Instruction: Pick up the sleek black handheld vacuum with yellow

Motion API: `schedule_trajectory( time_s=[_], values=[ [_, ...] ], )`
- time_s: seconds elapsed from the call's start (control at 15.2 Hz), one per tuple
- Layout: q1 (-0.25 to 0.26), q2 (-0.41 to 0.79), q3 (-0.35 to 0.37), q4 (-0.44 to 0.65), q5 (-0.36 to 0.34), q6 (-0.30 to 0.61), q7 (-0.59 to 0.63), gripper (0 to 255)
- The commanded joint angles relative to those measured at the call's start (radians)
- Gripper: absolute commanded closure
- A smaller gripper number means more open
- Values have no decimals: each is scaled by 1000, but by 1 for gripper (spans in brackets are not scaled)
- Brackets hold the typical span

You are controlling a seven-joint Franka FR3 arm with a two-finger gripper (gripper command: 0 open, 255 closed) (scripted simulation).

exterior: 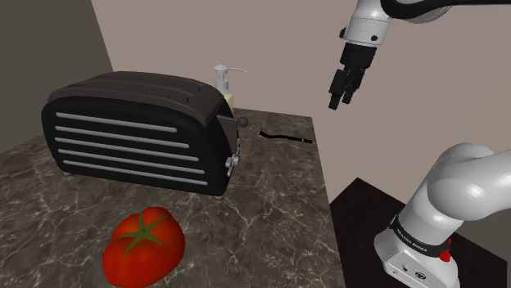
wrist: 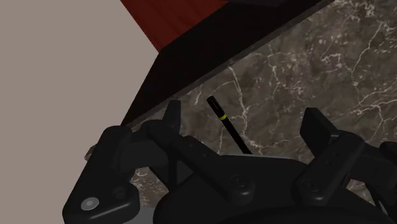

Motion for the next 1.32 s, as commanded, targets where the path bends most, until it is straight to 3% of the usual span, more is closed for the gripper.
schedule_trajectory(
  time_s=[0.0, 0.86, 1.25],
  values=[
    [0, 0, 0, 0, 0, 0, 0, 0],
    [147, 423, 12, 46, -82, 426, -435, 0],
    [148, 452, 15, -1, -83, 502, -439, 0]
  ],
)
